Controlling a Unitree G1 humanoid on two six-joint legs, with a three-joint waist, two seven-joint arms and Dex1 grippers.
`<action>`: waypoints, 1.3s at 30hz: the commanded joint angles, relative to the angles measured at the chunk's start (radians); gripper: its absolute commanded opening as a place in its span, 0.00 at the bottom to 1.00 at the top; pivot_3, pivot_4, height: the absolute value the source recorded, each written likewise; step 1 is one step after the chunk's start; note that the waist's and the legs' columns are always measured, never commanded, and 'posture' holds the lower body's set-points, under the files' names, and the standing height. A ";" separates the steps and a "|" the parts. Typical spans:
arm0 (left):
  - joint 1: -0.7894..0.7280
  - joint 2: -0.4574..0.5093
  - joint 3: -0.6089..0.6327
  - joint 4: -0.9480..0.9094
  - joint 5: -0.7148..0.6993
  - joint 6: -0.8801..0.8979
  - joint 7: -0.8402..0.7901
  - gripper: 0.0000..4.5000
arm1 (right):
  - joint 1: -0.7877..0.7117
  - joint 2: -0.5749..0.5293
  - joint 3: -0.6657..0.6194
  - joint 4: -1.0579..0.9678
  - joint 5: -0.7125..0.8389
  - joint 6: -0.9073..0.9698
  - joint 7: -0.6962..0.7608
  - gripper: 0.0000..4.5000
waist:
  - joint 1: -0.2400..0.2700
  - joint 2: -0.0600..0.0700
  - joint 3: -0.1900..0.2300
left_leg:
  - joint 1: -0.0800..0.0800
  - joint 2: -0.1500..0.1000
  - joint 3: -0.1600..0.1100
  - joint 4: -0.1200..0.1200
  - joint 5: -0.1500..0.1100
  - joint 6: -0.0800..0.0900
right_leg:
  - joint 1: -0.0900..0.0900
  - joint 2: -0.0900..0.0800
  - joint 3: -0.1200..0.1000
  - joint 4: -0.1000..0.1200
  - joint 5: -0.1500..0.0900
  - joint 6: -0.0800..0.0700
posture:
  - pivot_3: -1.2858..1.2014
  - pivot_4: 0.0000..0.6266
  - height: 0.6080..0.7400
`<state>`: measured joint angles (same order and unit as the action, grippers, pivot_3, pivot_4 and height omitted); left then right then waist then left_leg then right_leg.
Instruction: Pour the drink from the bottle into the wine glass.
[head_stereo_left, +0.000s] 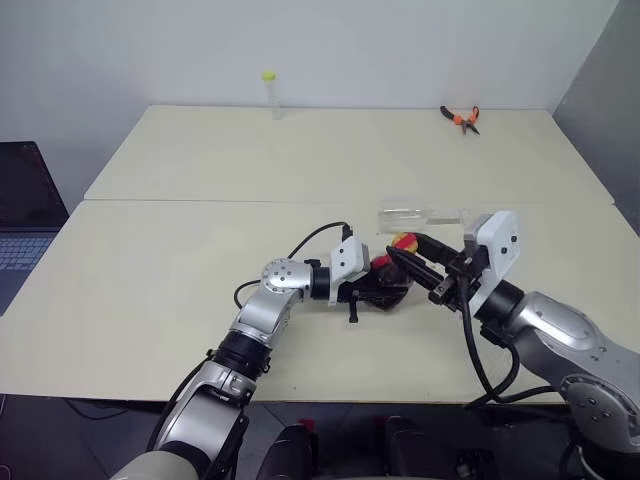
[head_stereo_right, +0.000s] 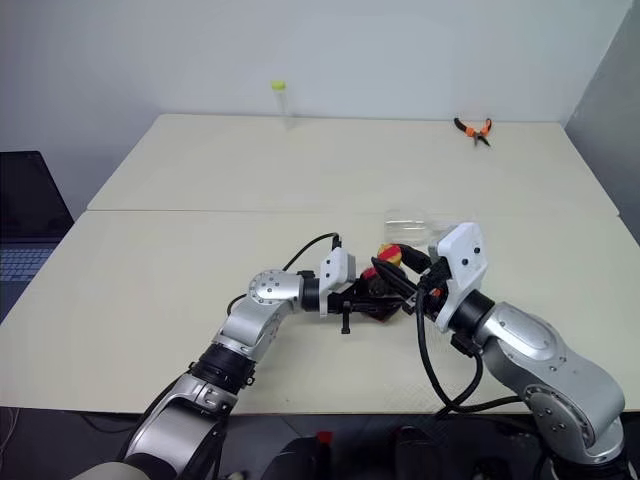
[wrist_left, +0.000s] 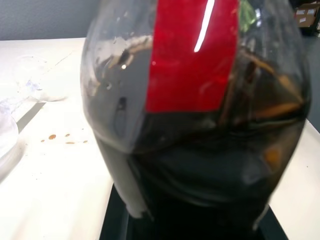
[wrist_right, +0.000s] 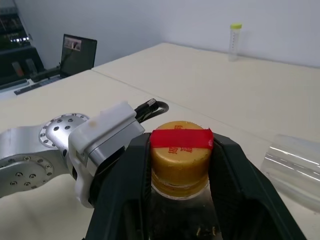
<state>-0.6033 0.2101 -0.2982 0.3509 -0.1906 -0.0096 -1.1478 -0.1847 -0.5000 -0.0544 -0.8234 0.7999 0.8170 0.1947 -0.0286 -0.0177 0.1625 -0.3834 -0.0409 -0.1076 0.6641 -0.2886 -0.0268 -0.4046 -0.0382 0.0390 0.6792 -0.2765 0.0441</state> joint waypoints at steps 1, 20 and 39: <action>-0.009 -0.004 0.007 -0.046 -0.009 -0.013 -0.001 0.16 | -0.003 0.062 -0.071 -0.016 0.085 -0.053 -0.020 0.28 | 0.000 0.000 0.000 | 0.000 0.000 0.000 0.000 0.000 0.000 | 0.000 0.000 0.000 0.000 0.000 0.000 | 0.52 0.24 1.00; 0.001 -0.003 0.023 -0.066 -0.033 -0.003 -0.001 0.15 | 0.338 -0.063 -0.156 0.080 -0.324 -0.325 0.020 0.27 | 0.002 0.000 0.000 | 0.000 0.000 0.002 0.000 0.000 0.000 | 0.000 0.000 0.001 0.000 0.000 0.000 | 0.52 0.24 1.00; -0.001 0.004 0.012 -0.115 -0.066 0.034 -0.065 0.15 | 0.361 0.148 -0.157 0.503 -0.446 -0.468 0.059 0.49 | -0.001 0.001 -0.001 | 0.002 0.000 0.002 -0.001 0.000 0.000 | 0.000 0.001 0.002 0.001 0.000 0.000 | 0.52 0.24 1.00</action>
<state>-0.5925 0.2179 -0.2958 0.2949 -0.2344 0.0340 -1.2098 0.1821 -0.3490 -0.1977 -0.3098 0.3406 0.3461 0.2432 -0.0291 -0.0162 0.1617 -0.3815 -0.0407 -0.1053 0.6634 -0.2886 -0.0269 -0.4042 -0.0374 0.0409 0.6800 -0.2767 0.0442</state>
